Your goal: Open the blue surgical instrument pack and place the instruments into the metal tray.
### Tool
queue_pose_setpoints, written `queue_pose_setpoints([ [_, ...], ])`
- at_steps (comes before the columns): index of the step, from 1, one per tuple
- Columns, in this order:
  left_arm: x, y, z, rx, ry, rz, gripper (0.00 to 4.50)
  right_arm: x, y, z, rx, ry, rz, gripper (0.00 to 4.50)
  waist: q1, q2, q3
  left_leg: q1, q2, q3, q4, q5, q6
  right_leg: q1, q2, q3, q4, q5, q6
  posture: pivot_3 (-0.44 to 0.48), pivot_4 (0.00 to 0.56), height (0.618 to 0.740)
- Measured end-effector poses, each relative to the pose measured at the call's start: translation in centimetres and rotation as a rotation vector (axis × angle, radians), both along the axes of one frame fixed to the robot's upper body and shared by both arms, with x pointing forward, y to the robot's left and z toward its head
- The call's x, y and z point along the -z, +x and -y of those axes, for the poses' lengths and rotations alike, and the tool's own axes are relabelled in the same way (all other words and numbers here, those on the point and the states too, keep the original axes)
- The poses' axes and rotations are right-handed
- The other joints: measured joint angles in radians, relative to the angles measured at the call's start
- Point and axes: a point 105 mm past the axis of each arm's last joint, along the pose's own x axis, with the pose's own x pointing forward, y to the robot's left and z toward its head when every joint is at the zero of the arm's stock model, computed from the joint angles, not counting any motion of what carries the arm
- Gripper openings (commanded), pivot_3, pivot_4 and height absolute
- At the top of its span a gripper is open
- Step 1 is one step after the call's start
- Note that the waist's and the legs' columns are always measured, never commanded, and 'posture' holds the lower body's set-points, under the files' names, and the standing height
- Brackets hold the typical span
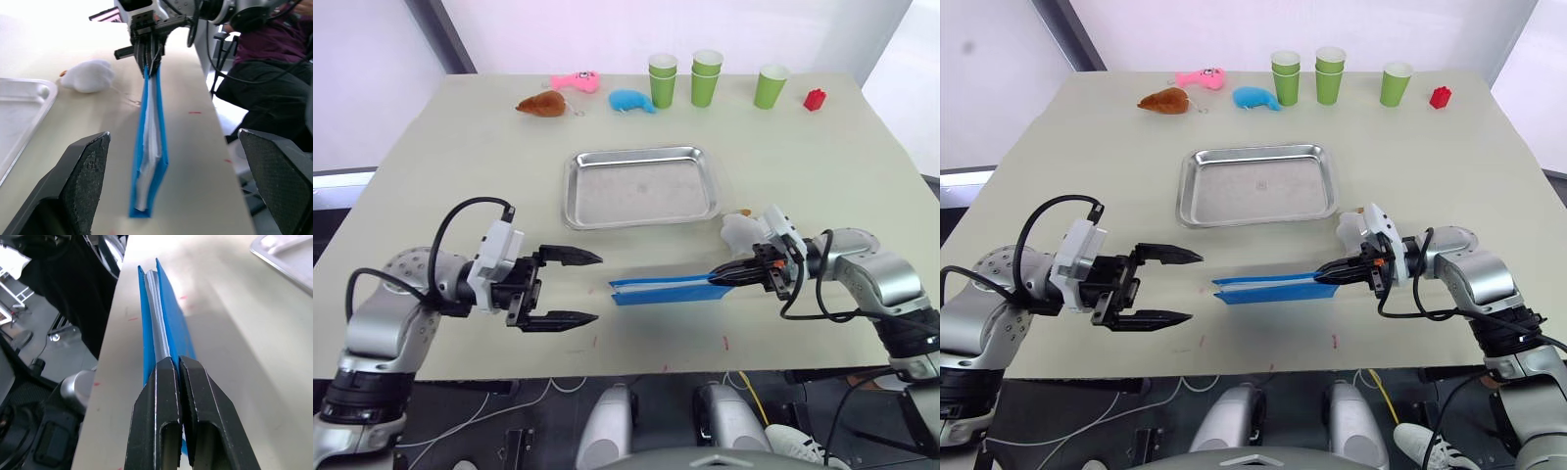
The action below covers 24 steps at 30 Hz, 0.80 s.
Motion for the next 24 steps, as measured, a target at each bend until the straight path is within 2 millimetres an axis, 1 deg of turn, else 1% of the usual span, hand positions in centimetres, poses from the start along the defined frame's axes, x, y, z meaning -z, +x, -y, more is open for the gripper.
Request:
queue_pose_setpoints([
  [1, 0.3, 0.5, 0.2, -0.005, -0.004, 0.001, 4.50, 0.0, 0.2, -0.1, 0.003, 0.006, -0.003, 0.02, 0.000, 0.000, 0.000, 0.000, 0.000, 0.000, 0.000, 0.000, 0.000, 0.000, 0.000, 0.000, 0.000, 0.000, 0.000, 0.000, 0.150, 0.740],
  [4, 2.2, 1.9, 0.9, -0.012, -0.005, -0.029, 4.50, 0.0, 0.7, -0.3, 0.009, 0.017, -0.014, 0.02, -0.005, 0.000, 0.000, -0.001, 0.000, 0.000, 0.000, 0.000, 0.000, -0.001, 0.001, 0.000, 0.001, 0.000, 0.000, 0.000, 0.150, 0.740],
  [9, 2.9, 2.9, 1.0, -0.037, -0.023, -0.031, 4.50, 0.0, 0.9, -0.2, 0.016, 0.014, -0.010, 0.02, -0.004, 0.000, 0.000, -0.002, 0.000, 0.000, 0.000, 0.000, 0.000, -0.003, 0.000, 0.000, 0.001, 0.000, 0.000, 0.000, 0.150, 0.740],
  [13, 3.4, 3.0, 1.3, -0.039, -0.054, -0.055, 4.50, 0.0, 1.0, -0.2, 0.017, 0.015, -0.008, 0.02, -0.004, 0.000, 0.000, -0.002, 0.000, -0.001, 0.001, 0.000, 0.000, -0.003, 0.000, 0.000, 0.002, 0.000, 0.000, 0.000, 0.150, 0.740],
  [16, 3.6, 3.1, 1.4, -0.042, -0.063, -0.056, 3.61, 0.0, 1.0, -0.3, 0.022, 0.019, -0.002, 0.00, -0.004, 0.000, 0.000, -0.002, 0.000, -0.001, 0.001, 0.000, 0.000, -0.003, 0.000, 0.000, 0.002, 0.000, 0.000, 0.000, 0.150, 0.740],
  [18, 3.8, 3.1, 1.4, -0.044, -0.071, -0.062, 2.66, 0.0, 1.1, -0.3, 0.024, 0.018, 0.010, 0.00, -0.005, 0.000, 0.000, -0.002, 0.000, -0.001, 0.001, 0.000, 0.000, -0.003, 0.000, 0.000, 0.002, 0.000, 0.000, 0.000, 0.150, 0.740],
  [19, 3.9, 3.2, 1.5, -0.043, -0.076, -0.064, 1.90, -0.1, 1.1, -0.3, 0.025, 0.019, 0.015, 0.00, -0.004, 0.000, 0.000, -0.002, 0.000, -0.001, 0.001, 0.000, 0.000, -0.003, 0.000, 0.000, 0.002, 0.000, 0.000, 0.000, 0.150, 0.740],
  [20, 3.9, 3.1, 1.5, -0.042, -0.077, -0.065, 1.57, -0.1, 1.1, -0.3, 0.026, 0.020, 0.017, 0.00, -0.004, 0.000, 0.000, -0.002, 0.000, -0.001, 0.001, 0.000, 0.000, -0.003, 0.000, 0.000, 0.002, 0.000, 0.000, 0.000, 0.150, 0.740],
  [21, 3.9, 3.1, 1.6, -0.038, -0.080, -0.066, 0.97, -0.1, 1.2, -0.3, 0.029, 0.021, 0.019, 0.00, -0.004, 0.000, 0.000, -0.002, 0.000, -0.001, 0.001, 0.000, 0.000, -0.003, 0.000, 0.000, 0.002, 0.000, 0.000, 0.000, 0.150, 0.740],
  [23, 4.0, 3.0, 1.7, -0.034, -0.082, -0.069, 0.18, -0.1, 1.2, -0.3, 0.030, 0.020, 0.020, 0.00, -0.004, 0.000, 0.000, -0.002, 0.000, -0.001, 0.001, 0.000, 0.000, -0.003, 0.000, 0.000, 0.002, 0.000, 0.000, 0.000, 0.150, 0.740],
  [24, 4.0, 3.0, 1.6, -0.031, -0.082, -0.069, 0.07, -0.1, 1.2, -0.3, 0.030, 0.019, 0.021, 0.00, -0.004, 0.000, 0.000, -0.002, 0.000, -0.001, 0.001, 0.000, 0.000, -0.003, 0.000, 0.000, 0.002, 0.000, 0.000, 0.000, 0.150, 0.740],
])
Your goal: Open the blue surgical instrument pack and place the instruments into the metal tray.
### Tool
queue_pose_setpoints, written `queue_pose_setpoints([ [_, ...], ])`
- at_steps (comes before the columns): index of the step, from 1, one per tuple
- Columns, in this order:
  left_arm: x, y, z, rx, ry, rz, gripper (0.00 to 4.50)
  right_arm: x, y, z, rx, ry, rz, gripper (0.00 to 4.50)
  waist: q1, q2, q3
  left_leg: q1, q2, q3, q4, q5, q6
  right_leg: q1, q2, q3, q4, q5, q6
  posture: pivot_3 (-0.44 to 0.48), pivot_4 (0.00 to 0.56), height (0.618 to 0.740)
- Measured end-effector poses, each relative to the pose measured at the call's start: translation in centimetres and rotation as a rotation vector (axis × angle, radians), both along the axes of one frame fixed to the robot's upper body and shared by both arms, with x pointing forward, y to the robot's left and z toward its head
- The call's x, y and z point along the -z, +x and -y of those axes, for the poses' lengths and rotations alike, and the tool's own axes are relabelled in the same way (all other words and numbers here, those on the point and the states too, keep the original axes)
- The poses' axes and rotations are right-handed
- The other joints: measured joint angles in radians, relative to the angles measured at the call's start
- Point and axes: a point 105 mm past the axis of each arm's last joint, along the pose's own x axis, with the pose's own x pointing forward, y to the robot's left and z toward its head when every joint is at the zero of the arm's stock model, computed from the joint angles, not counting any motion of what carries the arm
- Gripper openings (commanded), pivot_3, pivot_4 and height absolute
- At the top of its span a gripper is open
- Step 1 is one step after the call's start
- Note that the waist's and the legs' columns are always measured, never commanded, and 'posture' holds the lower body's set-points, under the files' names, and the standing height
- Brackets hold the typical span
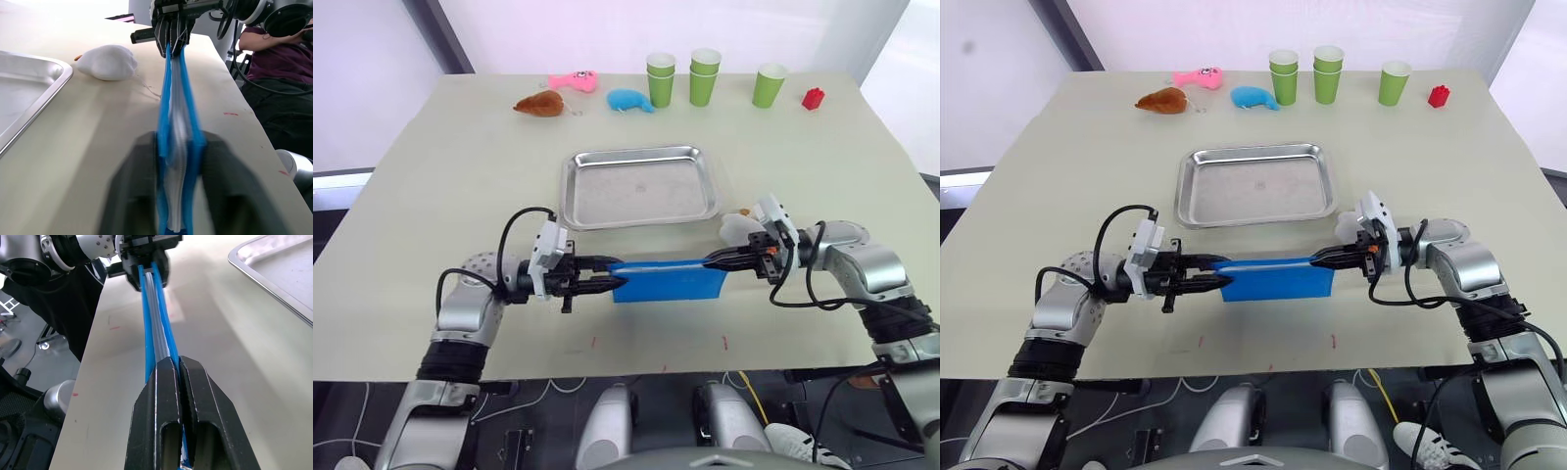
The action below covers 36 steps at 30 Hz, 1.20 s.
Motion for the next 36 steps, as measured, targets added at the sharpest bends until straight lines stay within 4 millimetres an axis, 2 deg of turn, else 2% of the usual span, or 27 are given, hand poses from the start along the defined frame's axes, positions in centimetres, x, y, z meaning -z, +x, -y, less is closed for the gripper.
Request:
queue_pose_setpoints([
  [8, 0.1, -0.2, 0.1, 0.007, -0.009, 0.009, 0.07, 0.0, 0.0, 0.1, 0.004, 0.001, 0.006, 0.00, 0.002, 0.000, 0.000, 0.000, 0.000, 0.000, 0.000, 0.000, 0.000, 0.000, 0.000, 0.000, 0.000, 0.000, 0.000, 0.000, 0.150, 0.740],
  [13, 0.2, -0.3, 0.3, 0.012, -0.017, 0.010, 0.00, -0.5, -0.1, 1.0, 0.044, 0.020, 0.002, 1.63, 0.005, 0.000, 0.000, -0.001, -0.001, 0.000, 0.000, 0.000, 0.000, 0.000, -0.001, 0.000, 0.000, 0.000, 0.000, 0.000, 0.150, 0.740],
  [14, 0.3, -0.3, 0.3, 0.013, -0.018, 0.012, 0.00, -0.8, -0.1, 1.5, 0.059, 0.024, 0.002, 2.21, 0.006, 0.000, 0.000, -0.001, -0.001, 0.000, 0.000, 0.000, 0.000, 0.000, -0.001, 0.000, -0.001, 0.000, 0.000, 0.000, 0.150, 0.740],
  [16, 0.2, -0.3, 0.3, 0.013, -0.018, 0.017, 0.00, -1.3, -0.2, 2.1, 0.073, 0.030, 0.005, 2.82, 0.006, 0.000, 0.000, -0.001, -0.001, 0.000, 0.000, 0.000, 0.000, 0.000, -0.001, -0.001, -0.001, 0.000, 0.000, 0.000, 0.150, 0.740],
  [17, 0.2, -0.3, 0.3, 0.012, -0.017, 0.019, 0.00, -1.6, -0.1, 2.3, 0.084, 0.051, -0.002, 3.25, 0.005, 0.000, 0.000, -0.001, -0.001, 0.000, 0.000, 0.000, 0.000, 0.000, -0.001, -0.001, -0.001, 0.000, 0.000, 0.000, 0.150, 0.740],
  [18, 0.3, -0.3, 0.3, 0.012, -0.013, 0.021, 0.00, -2.5, 0.0, 2.8, 0.109, 0.102, -0.012, 3.97, 0.005, 0.000, 0.000, -0.001, -0.001, 0.000, 0.000, 0.000, 0.000, 0.000, -0.001, -0.001, 0.000, 0.000, 0.000, 0.000, 0.150, 0.740],
  [20, 0.3, -0.3, 0.3, 0.012, -0.011, 0.023, 0.00, -3.3, 0.3, 3.4, 0.137, 0.136, -0.002, 4.45, 0.005, 0.000, 0.000, -0.001, -0.001, 0.000, 0.000, 0.000, 0.000, 0.000, -0.001, -0.001, 0.000, 0.000, 0.000, 0.000, 0.150, 0.740],
  [23, 0.3, -0.3, 0.3, 0.013, -0.010, 0.027, 0.00, -3.5, 1.3, 4.3, 0.205, 0.147, 0.010, 4.45, 0.005, 0.000, 0.000, -0.001, -0.001, 0.000, 0.000, 0.000, 0.000, 0.000, -0.001, -0.001, 0.000, 0.000, 0.000, 0.000, 0.150, 0.740],
  [26, 0.3, -0.3, 0.3, 0.014, -0.007, 0.032, 0.00, -2.6, 2.7, 5.3, 0.303, 0.117, 0.025, 4.45, 0.005, 0.000, 0.000, -0.001, -0.001, 0.000, 0.000, 0.000, 0.000, 0.000, -0.001, -0.001, -0.001, 0.000, 0.000, 0.000, 0.150, 0.740],
  [31, 0.3, -0.3, 0.3, 0.015, -0.005, 0.037, 0.00, 0.5, 5.4, 7.2, 0.517, 0.010, 0.064, 4.45, 0.005, 0.000, 0.000, -0.001, -0.001, 0.000, 0.000, 0.000, 0.000, 0.000, -0.001, 0.000, -0.001, 0.000, 0.000, 0.000, 0.150, 0.740],
  [36, 0.3, -0.2, 0.3, 0.015, -0.004, 0.038, 0.00, 2.7, 6.2, 7.6, 0.593, -0.100, 0.073, 4.45, 0.004, 0.000, 0.000, -0.001, -0.001, 0.000, 0.000, 0.000, 0.000, 0.000, -0.001, 0.000, 0.000, 0.000, 0.000, 0.000, 0.150, 0.740],
])
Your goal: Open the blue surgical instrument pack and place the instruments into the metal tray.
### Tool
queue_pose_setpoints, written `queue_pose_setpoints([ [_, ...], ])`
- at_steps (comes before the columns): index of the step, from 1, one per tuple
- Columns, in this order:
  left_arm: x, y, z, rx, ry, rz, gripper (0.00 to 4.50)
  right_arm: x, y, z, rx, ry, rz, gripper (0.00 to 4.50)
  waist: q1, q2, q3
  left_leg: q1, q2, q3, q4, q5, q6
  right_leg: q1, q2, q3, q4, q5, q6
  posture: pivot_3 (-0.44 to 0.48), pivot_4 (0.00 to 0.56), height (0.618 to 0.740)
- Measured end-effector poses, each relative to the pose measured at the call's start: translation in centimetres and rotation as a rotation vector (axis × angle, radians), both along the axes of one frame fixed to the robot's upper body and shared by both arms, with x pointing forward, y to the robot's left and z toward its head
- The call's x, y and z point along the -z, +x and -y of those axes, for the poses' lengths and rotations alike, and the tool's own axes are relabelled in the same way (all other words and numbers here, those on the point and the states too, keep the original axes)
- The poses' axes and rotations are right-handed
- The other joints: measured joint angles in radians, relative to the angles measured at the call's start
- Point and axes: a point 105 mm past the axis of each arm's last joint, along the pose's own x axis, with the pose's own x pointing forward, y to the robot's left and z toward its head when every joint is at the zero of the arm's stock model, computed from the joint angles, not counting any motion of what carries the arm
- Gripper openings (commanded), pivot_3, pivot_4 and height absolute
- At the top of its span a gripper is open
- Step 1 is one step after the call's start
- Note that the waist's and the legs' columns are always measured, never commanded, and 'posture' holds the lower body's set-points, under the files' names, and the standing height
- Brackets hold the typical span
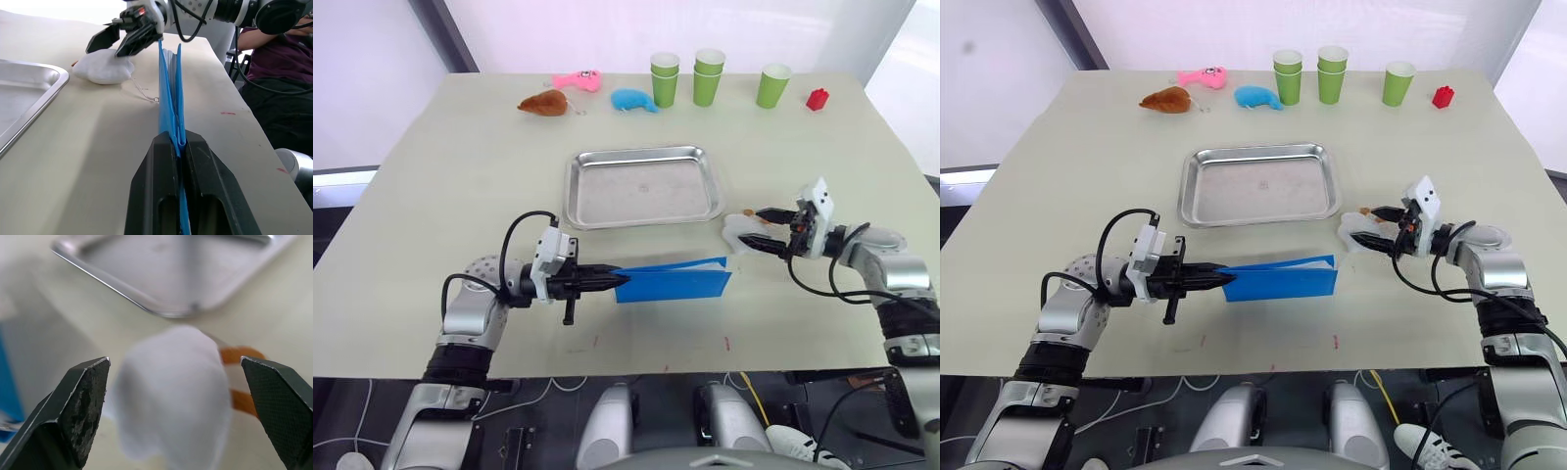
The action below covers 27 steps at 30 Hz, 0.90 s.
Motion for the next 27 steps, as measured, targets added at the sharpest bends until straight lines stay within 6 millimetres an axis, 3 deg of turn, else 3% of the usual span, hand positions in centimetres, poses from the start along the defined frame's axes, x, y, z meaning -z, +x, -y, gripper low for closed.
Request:
queue_pose_setpoints([
  [1, 0.0, 0.0, 0.0, -0.001, 0.000, 0.000, 0.00, 0.3, 0.0, -0.2, 0.000, -0.009, -0.008, 4.45, 0.000, 0.000, 0.000, 0.000, 0.000, 0.000, 0.000, 0.000, 0.000, 0.000, 0.000, 0.000, 0.000, 0.000, 0.000, 0.000, 0.150, 0.740],
  [3, 0.0, 0.0, 0.0, 0.000, 0.000, 0.000, 0.00, 0.6, 0.0, -0.4, -0.002, -0.016, -0.025, 3.94, 0.001, 0.000, 0.000, 0.000, 0.000, 0.000, 0.000, 0.000, 0.000, 0.000, 0.000, 0.000, 0.000, 0.000, 0.000, 0.000, 0.150, 0.740],
  [6, 0.0, 0.0, 0.0, 0.000, 0.001, 0.000, 0.00, 0.8, -0.3, -0.5, -0.011, -0.002, -0.059, 2.76, 0.000, 0.000, 0.000, 0.000, 0.000, 0.000, 0.000, 0.000, 0.000, 0.000, 0.000, 0.000, 0.000, 0.000, 0.000, 0.000, 0.150, 0.740],
  [8, 0.0, 0.0, 0.0, -0.001, 0.001, 0.000, 0.00, 0.7, -0.5, -0.7, -0.023, 0.006, -0.064, 1.66, 0.000, 0.000, 0.000, 0.000, 0.000, 0.000, 0.000, 0.000, 0.000, 0.000, 0.000, 0.000, 0.000, 0.000, 0.000, 0.000, 0.150, 0.740],
  [13, 0.0, 0.1, 0.0, 0.000, 0.002, 0.002, 0.00, 0.0, -0.9, -0.2, -0.005, 0.068, -0.064, 0.03, 0.001, 0.000, 0.000, 0.000, 0.000, -0.001, 0.000, 0.000, 0.000, 0.000, 0.000, 0.000, 0.000, 0.000, 0.000, 0.000, 0.150, 0.740],
  [17, -0.1, 0.3, 0.0, -0.001, 0.007, 0.004, 0.00, -1.6, -1.7, 1.1, 0.016, 0.150, -0.051, 0.03, 0.001, 0.000, 0.000, -0.001, 0.000, -0.001, 0.000, 0.000, 0.000, 0.000, 0.000, -0.001, 0.000, 0.000, 0.000, 0.000, 0.150, 0.740],
  [21, -0.2, 0.7, 0.0, -0.002, 0.013, 0.002, 0.00, -4.6, -2.4, 2.2, 0.027, 0.233, -0.008, 0.03, 0.001, 0.000, 0.000, -0.001, 0.000, -0.001, 0.000, 0.000, 0.000, 0.000, 0.000, -0.001, 0.000, 0.000, 0.000, 0.000, 0.150, 0.740],
  [27, -0.3, 1.0, 0.3, 0.012, 0.021, 0.005, 0.00, -7.9, -3.5, 2.0, 0.004, 0.377, -0.008, 0.03, 0.001, 0.000, 0.000, -0.001, 0.000, -0.001, 0.000, 0.000, 0.000, 0.000, 0.000, -0.001, 0.000, 0.000, 0.000, 0.000, 0.150, 0.740],
])
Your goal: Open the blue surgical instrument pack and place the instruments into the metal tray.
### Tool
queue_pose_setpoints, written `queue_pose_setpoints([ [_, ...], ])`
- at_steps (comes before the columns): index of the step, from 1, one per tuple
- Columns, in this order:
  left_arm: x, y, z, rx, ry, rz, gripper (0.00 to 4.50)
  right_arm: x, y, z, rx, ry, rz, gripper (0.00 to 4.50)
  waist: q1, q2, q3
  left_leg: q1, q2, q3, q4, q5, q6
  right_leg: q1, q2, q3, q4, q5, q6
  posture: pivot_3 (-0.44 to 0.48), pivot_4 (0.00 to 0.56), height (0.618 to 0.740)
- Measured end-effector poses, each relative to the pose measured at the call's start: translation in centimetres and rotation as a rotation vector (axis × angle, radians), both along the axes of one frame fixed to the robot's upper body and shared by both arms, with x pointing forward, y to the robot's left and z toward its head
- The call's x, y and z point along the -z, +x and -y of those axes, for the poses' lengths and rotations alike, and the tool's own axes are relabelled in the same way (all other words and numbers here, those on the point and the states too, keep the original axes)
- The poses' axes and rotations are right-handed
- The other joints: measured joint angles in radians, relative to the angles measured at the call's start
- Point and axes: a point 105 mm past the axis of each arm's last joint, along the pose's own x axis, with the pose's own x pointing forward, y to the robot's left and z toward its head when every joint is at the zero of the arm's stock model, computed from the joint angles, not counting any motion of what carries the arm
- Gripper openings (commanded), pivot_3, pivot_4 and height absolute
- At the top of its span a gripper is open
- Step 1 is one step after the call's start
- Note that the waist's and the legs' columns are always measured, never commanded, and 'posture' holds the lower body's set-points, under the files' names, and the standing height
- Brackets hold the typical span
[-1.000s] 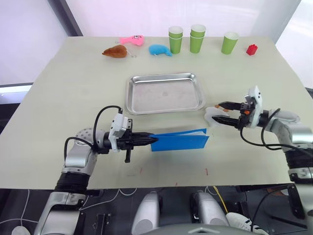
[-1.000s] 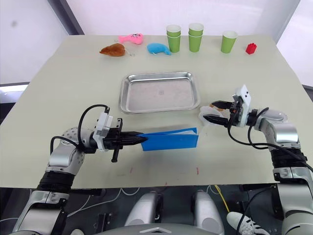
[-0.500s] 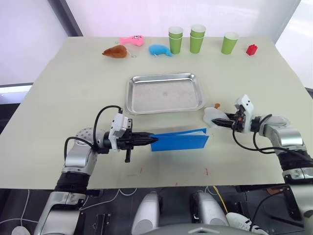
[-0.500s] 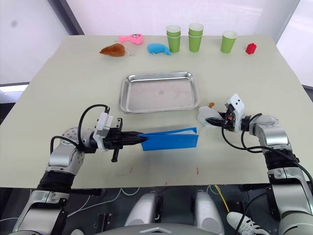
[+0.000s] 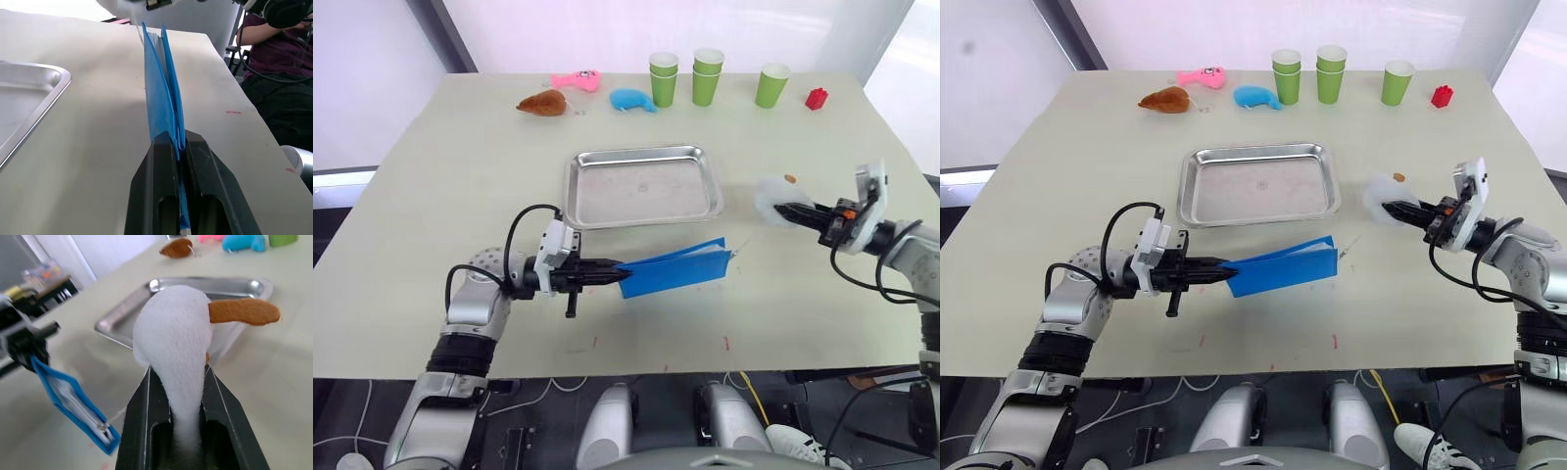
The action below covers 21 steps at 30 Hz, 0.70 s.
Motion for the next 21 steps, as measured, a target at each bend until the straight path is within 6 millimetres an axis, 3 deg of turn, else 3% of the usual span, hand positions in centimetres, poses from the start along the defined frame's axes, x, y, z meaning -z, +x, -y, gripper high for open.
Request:
queue_pose_setpoints([
  [7, -0.2, 0.6, 0.2, 0.009, 0.006, 0.010, 0.00, -5.1, -0.7, -2.9, -0.078, 0.072, 0.106, 0.03, -0.001, 0.001, 0.000, -0.001, 0.000, -0.001, 0.000, 0.000, 0.000, 0.000, 0.000, -0.001, 0.000, 0.000, 0.000, 0.000, 0.150, 0.740],
  [10, -0.4, 0.9, 0.3, 0.010, 0.009, 0.020, 0.00, -5.7, -0.7, -4.2, -0.109, 0.078, 0.127, 0.03, 0.000, 0.001, 0.000, -0.008, 0.000, -0.001, 0.001, 0.000, 0.000, -0.007, 0.000, -0.001, 0.001, 0.000, 0.000, 0.000, 0.150, 0.740],
  [16, -0.6, 1.5, 0.6, 0.011, 0.006, 0.033, 0.00, -6.9, -0.3, -9.0, -0.222, 0.024, 0.202, 0.03, -0.001, 0.001, 0.000, -0.011, 0.000, -0.001, 0.002, 0.000, 0.000, -0.010, 0.000, -0.001, 0.002, 0.000, 0.000, 0.000, 0.150, 0.740],
  [21, -0.7, 2.0, 0.7, 0.011, 0.007, 0.035, 0.00, -6.3, 0.0, -12.1, -0.278, -0.053, 0.265, 0.03, 0.000, 0.001, 0.000, -0.012, 0.000, -0.001, 0.002, 0.000, 0.000, -0.010, 0.000, -0.002, 0.001, 0.000, 0.000, 0.000, 0.150, 0.740],
])
